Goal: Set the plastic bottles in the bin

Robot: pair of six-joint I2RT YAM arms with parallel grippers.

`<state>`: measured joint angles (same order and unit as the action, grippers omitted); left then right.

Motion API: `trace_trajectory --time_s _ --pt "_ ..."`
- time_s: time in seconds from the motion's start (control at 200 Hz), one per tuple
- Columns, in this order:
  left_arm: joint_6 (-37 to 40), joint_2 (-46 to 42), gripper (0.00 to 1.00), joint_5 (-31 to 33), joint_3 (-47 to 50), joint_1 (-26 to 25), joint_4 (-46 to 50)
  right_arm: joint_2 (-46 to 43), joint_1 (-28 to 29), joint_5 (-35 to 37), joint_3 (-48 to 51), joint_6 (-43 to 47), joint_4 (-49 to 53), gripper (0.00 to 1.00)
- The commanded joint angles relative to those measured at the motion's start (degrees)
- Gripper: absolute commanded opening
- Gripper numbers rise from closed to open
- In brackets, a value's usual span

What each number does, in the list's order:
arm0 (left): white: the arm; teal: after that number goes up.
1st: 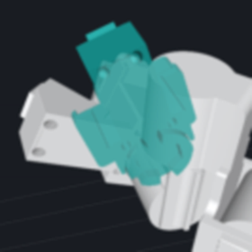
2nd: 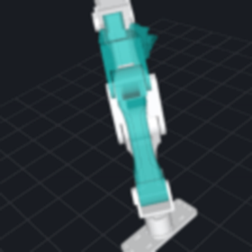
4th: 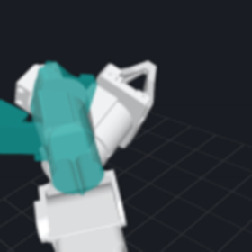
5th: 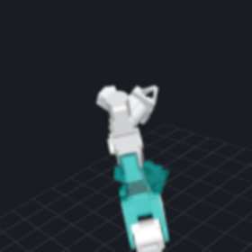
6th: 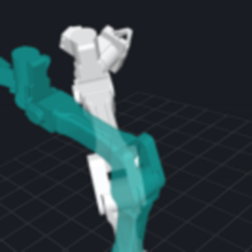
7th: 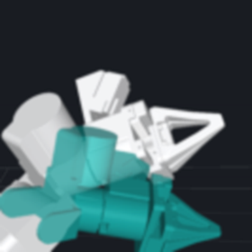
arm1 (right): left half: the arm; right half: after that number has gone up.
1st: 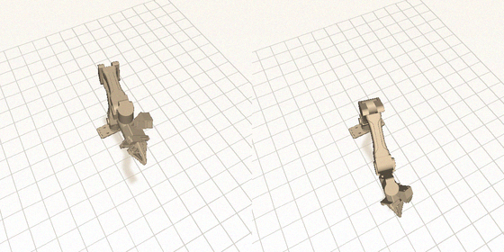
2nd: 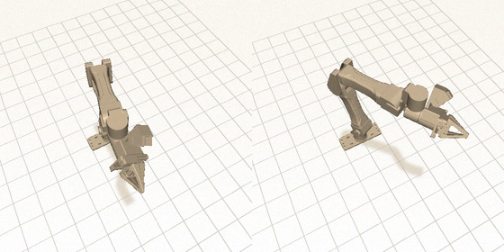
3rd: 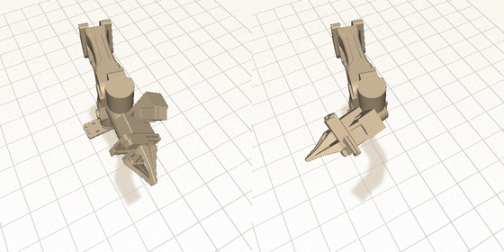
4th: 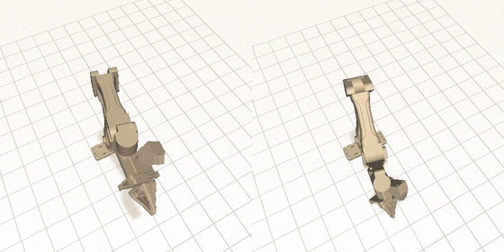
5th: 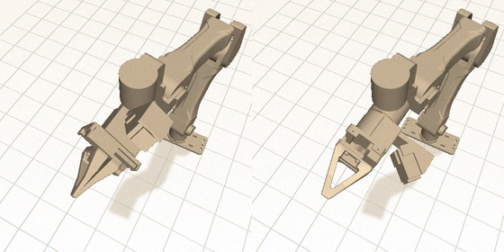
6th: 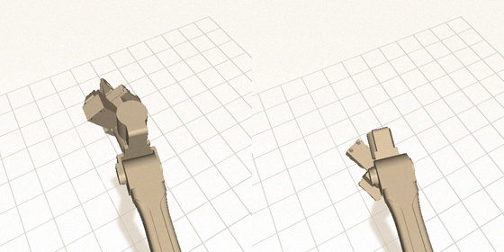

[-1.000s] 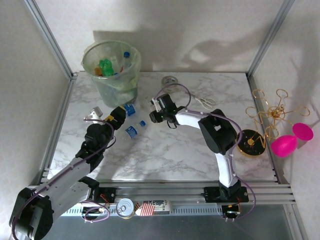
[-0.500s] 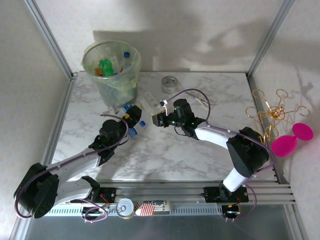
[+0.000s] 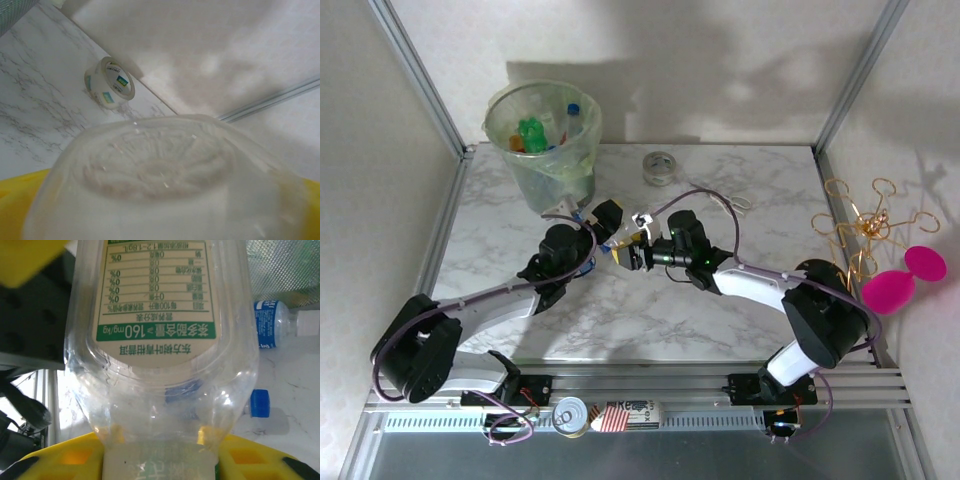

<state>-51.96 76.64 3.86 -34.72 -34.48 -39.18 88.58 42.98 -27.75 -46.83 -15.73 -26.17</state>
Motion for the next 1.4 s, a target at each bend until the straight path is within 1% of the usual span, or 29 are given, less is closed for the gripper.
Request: trace_trajectory --time_s 0.0,0.055,0.21,0.285,0.366,0.421,0.486,0.546,0.596,0.611,0.656,0.781,0.891,1.037,1.142,1.167,1.277,1.397 --pt "-0.17 1.25 0.94 -0.83 -1.84 -0.59 -2.11 -1.9 0.61 -1.4 0.99 -0.18 -3.01 0.4" --pt "-0.24 1.57 0.88 -1.51 -2.02 -0.67 -2.61 -1.91 0.69 -1.26 1.21 -0.13 -3.14 0.4" --pt "0.27 1.66 0.67 -1.84 -2.5 -1.02 -2.72 -1.74 0.84 -0.97 1.3 -0.01 -3.38 0.4" --pt "0.26 1.57 0.6 -1.84 -2.63 -1.03 -2.49 -1.65 0.91 -0.79 1.22 -0.02 -3.62 0.4" --pt "0.43 1.23 0.54 -1.83 -2.79 -1.04 -2.37 -1.65 0.88 -0.4 1.13 0.08 -3.75 0.45" --pt "0.74 1.04 0.52 -1.67 -3.1 -1.09 -2.06 -1.82 0.88 -0.06 1.04 0.0 -3.75 0.52" --pt "1.88 0.79 0.51 -1.03 -4.19 -1.03 -0.91 -2.43 0.9 0.89 1.2 -0.08 -3.71 0.67" --pt "3.58 0.61 0.5 -0.29 -5.89 -0.78 1.05 -3.73 0.87 2.5 1.79 0.05 -3.86 0.77" --pt "5.02 0.53 0.5 -0.07 -7.71 -0.15 2.25 -5.21 0.85 4.24 2.57 0.12 -4.18 0.86" --pt "5.41 0.52 0.49 -0.07 -8.26 0.11 2.68 -5.96 0.85 5.04 3.05 0.16 -4.31 0.91" --pt "6.83 0.68 0.49 0.01 -10.07 0.93 3.85 -7.6 0.79 6.79 4.02 0.39 -4.61 0.98" --pt "10.98 1.74 0.5 -0.31 -16.9 4.41 8.05 -11.95 0.63 11.43 6.31 1.44 -4.34 0.99" --pt "16.06 3.71 0.5 -0.59 -25.57 7.63 12.26 -14.53 0.61 14.83 7.72 2.07 -3.98 0.99" --pt "21.35 7.91 0.5 0.04 -37.25 12.39 16.74 -15.22 0.49 18.31 8.91 1.55 -3.8 0.99" --pt "25.97 12.21 0.5 2.46 -46.66 15.05 20.18 -14.89 0.48 19.01 8.95 0.87 -3.3 0.99" --pt "26.36 13.3 0.5 2.36 -48.75 15.76 22.36 -14.84 0.47 19.12 8.96 0.64 -3.12 0.99" --pt "26.65 17.99 0.5 1.43 -56.65 19.27 25.2 -14.58 0.51 20.09 9.23 0.28 -2.48 0.99" --pt "24.67 22.45 0.49 2.0 -61.66 22.32 26.31 -13.8 0.47 20.4 9.59 -0.78 -3.39 0.99"
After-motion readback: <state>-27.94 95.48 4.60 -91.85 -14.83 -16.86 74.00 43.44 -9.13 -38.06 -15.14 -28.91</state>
